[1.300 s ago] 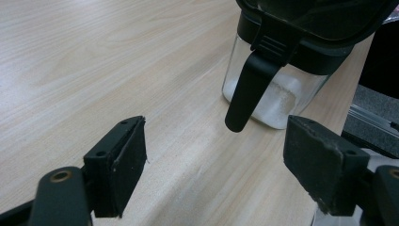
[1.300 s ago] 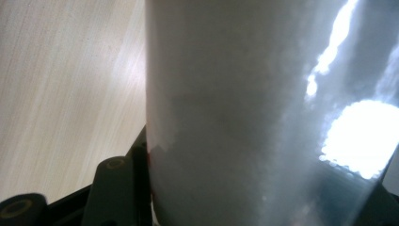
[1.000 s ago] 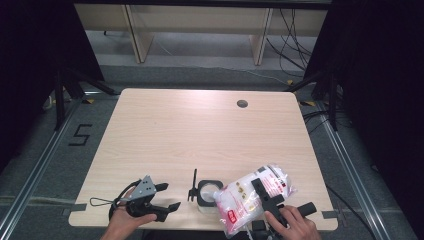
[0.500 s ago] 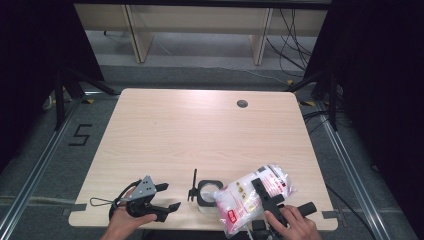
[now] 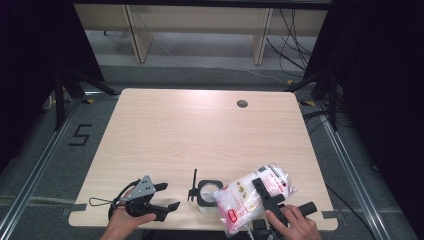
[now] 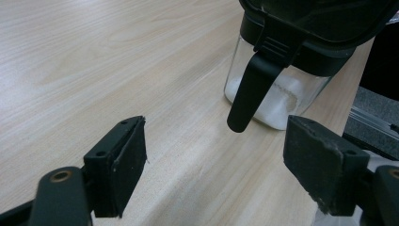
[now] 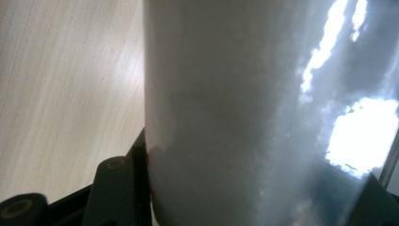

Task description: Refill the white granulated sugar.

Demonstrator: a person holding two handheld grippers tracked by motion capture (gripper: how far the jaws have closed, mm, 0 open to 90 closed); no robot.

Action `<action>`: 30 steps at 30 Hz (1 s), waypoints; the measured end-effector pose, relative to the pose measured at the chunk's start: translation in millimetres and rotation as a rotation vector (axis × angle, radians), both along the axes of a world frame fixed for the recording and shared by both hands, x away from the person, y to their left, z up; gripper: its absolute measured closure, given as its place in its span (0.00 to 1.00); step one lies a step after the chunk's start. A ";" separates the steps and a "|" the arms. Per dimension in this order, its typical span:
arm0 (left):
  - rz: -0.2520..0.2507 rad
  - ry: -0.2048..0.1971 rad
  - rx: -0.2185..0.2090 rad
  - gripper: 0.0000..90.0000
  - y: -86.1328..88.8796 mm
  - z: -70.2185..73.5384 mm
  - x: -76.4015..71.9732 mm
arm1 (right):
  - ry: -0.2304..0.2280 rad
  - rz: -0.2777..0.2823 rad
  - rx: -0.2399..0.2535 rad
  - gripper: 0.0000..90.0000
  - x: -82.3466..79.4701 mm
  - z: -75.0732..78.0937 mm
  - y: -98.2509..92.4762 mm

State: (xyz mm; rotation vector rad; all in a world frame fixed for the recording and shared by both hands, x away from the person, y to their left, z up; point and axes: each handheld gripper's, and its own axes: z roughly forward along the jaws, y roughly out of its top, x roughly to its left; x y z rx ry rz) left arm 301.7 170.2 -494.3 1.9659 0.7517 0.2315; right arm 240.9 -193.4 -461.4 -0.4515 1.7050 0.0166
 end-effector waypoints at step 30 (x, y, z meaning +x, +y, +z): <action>0.000 0.004 0.013 0.24 1.1 0.7 0.0 | -0.025 0.016 -0.024 0.50 -1.2 3.3 1.9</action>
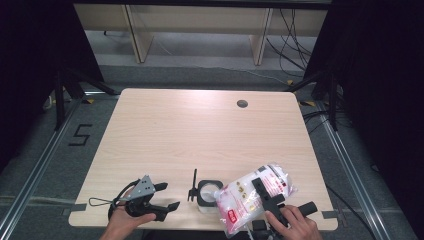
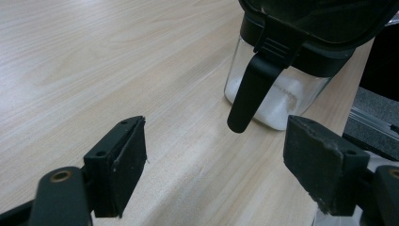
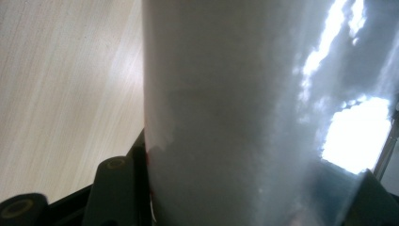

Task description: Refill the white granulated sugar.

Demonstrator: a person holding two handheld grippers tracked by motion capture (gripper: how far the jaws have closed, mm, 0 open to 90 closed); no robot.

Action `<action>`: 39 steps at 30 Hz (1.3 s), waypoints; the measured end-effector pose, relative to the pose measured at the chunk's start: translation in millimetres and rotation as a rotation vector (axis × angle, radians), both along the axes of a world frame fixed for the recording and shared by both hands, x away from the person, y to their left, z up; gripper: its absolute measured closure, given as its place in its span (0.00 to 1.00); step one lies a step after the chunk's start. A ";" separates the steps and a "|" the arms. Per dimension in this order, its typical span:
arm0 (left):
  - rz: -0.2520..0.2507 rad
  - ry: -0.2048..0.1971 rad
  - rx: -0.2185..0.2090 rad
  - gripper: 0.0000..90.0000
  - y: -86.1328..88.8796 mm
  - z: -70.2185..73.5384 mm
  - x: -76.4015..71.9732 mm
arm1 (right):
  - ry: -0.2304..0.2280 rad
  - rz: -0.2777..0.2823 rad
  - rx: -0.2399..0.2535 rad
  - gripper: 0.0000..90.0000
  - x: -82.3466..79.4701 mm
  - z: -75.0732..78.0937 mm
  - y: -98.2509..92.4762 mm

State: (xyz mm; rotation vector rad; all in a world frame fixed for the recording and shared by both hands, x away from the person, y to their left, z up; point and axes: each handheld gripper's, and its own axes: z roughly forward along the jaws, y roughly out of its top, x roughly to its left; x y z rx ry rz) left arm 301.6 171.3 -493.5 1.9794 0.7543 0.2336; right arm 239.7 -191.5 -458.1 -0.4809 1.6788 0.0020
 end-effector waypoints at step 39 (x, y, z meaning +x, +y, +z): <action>0.001 -0.003 -0.007 0.24 -0.1 -0.9 0.3 | -0.015 -0.007 -0.012 0.50 -2.1 -0.6 0.2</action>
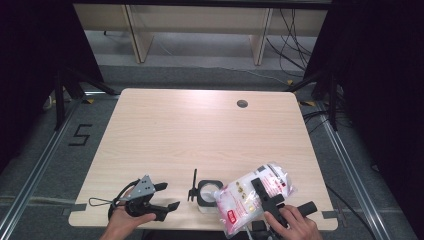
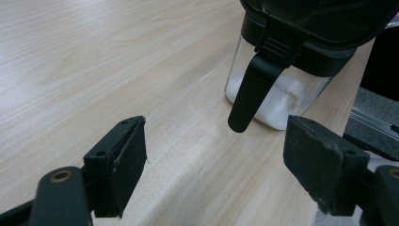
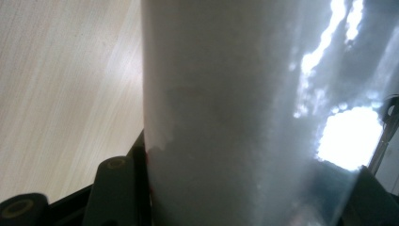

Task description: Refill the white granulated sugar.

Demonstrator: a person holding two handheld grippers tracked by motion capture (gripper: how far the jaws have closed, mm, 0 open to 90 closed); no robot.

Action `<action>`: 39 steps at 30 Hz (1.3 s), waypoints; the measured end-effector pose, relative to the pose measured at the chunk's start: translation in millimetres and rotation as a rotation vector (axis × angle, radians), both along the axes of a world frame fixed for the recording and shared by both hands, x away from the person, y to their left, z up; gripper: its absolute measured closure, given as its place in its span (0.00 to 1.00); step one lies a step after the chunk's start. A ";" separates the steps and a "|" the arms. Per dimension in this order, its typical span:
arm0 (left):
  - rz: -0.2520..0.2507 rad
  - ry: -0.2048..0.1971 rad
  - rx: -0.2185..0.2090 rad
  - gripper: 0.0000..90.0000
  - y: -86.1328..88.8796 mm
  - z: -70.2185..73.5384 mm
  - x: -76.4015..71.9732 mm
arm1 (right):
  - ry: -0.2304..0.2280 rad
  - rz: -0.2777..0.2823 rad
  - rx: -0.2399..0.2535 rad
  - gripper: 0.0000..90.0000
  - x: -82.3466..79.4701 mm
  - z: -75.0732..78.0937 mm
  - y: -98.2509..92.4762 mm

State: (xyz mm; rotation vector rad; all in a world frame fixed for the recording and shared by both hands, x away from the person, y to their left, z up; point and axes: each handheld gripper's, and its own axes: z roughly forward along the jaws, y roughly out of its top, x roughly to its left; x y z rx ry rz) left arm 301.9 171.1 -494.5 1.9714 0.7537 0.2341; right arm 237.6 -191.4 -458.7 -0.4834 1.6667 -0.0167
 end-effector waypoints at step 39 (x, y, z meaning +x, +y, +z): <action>-0.006 -0.008 -0.007 0.24 -0.5 0.4 -0.1 | 0.005 -0.001 -0.069 0.52 -0.5 5.4 2.0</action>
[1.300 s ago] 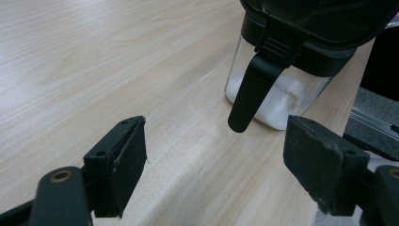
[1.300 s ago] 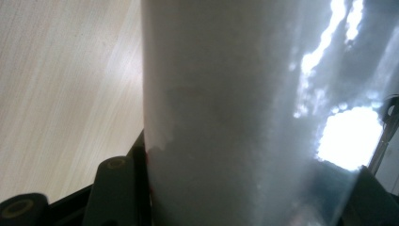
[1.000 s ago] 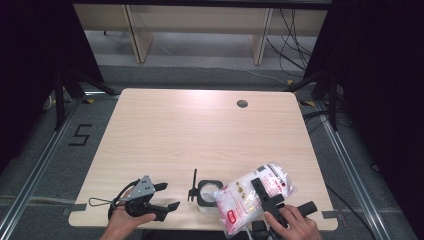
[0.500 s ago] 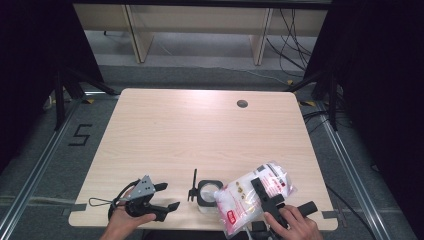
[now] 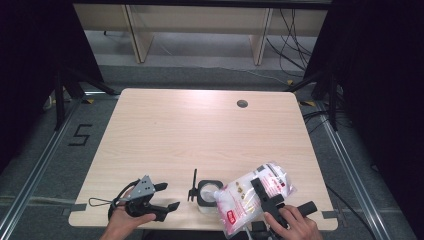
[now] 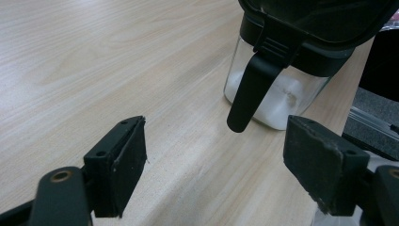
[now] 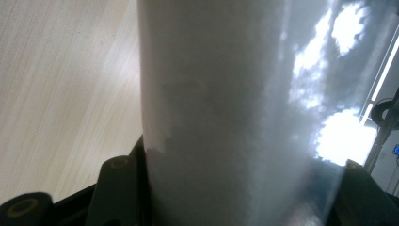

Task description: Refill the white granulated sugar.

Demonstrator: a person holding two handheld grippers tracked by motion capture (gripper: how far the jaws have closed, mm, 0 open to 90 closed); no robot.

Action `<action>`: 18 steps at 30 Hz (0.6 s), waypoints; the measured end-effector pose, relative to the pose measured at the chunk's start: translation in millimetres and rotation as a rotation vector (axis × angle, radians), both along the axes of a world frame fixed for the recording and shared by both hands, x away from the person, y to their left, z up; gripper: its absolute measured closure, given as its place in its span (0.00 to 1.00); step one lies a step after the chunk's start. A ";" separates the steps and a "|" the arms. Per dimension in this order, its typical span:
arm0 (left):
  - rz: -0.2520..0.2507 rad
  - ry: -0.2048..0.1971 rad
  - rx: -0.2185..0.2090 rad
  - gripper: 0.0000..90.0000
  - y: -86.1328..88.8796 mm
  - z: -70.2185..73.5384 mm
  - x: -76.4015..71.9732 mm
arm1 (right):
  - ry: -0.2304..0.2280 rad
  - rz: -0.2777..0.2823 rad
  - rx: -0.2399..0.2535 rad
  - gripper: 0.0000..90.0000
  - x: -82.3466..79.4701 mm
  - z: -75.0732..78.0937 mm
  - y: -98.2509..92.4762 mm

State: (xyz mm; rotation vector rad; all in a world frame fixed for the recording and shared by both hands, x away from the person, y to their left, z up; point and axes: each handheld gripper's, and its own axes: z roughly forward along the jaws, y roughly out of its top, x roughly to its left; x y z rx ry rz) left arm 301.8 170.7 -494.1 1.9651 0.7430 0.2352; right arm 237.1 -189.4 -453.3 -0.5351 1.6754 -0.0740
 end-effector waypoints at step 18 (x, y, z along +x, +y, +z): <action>0.007 0.010 0.004 0.24 0.1 -0.7 0.0 | 0.000 0.001 0.000 0.53 0.1 0.6 -0.9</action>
